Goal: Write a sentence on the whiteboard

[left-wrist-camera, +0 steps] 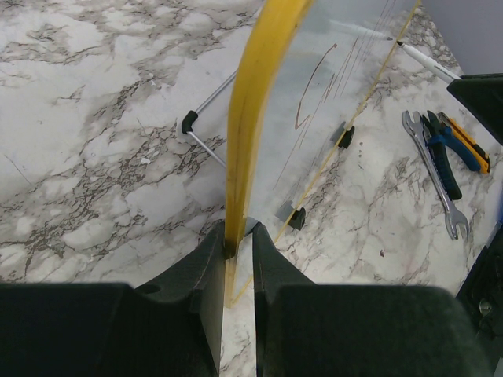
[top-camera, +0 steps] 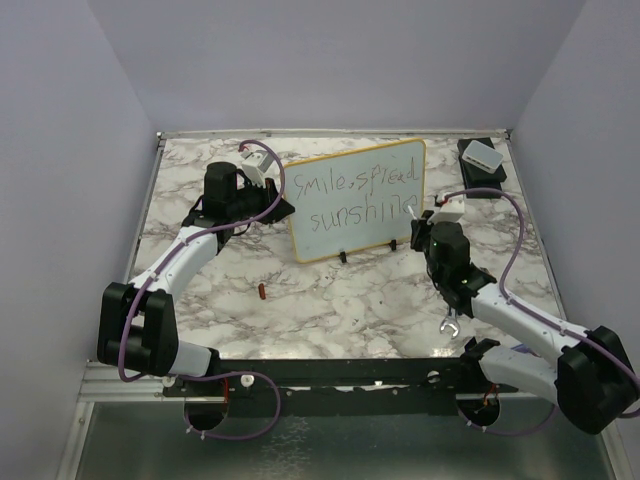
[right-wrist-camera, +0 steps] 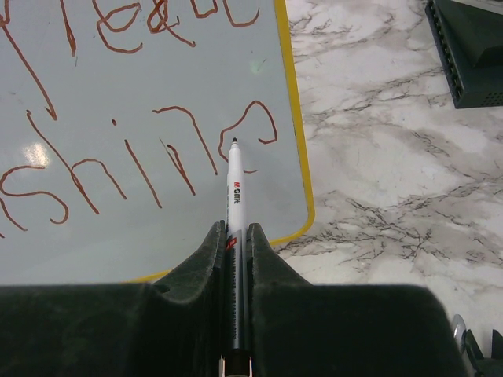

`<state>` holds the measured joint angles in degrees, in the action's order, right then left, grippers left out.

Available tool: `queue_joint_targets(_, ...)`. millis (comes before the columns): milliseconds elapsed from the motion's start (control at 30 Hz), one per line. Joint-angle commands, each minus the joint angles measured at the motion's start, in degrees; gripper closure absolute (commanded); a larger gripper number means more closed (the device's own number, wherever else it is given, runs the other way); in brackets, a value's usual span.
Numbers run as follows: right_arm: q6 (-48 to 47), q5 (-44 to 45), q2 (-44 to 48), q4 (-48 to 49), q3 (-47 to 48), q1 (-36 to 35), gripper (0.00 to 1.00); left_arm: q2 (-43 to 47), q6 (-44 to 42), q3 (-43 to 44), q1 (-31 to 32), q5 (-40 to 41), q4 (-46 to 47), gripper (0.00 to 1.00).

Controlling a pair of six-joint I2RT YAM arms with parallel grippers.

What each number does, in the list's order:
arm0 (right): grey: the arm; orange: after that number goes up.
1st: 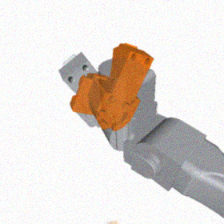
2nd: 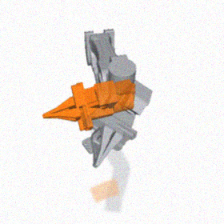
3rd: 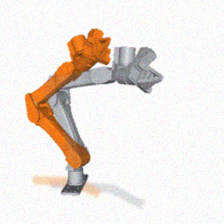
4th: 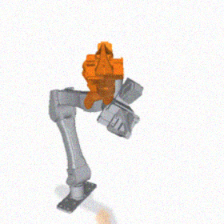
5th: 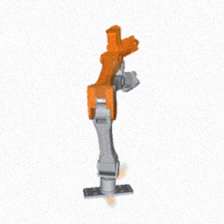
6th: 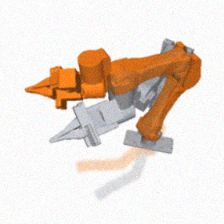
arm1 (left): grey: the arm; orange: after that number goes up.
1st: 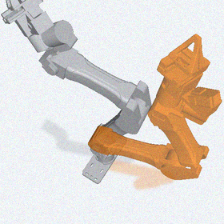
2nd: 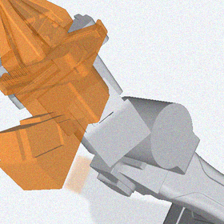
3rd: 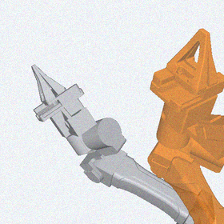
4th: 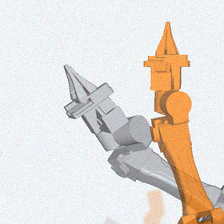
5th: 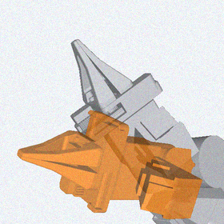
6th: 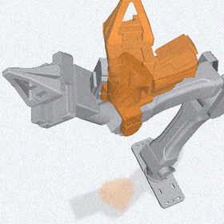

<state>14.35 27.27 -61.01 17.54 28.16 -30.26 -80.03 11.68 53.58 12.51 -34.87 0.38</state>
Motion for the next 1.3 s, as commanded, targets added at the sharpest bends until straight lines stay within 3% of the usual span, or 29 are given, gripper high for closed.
queue_joint_targets(0, -1.46, -1.12, -1.22, 2.90, 1.18, 0.52, 0.99, 1.02, -0.21, -0.23, 0.06, 1.82, -0.29, 0.92)
queue_joint_targets(1033, -0.94, 1.72, -2.14, 1.07, 0.75, 2.04, 0.99, 1.36, -0.33, -0.23, 0.07, 1.83, -0.29, 0.91)
queue_joint_targets(1267, 0.08, 0.14, 2.72, -2.10, -0.36, 2.05, 0.99, 1.19, -0.27, -0.23, 0.14, 1.99, -0.29, 0.92)
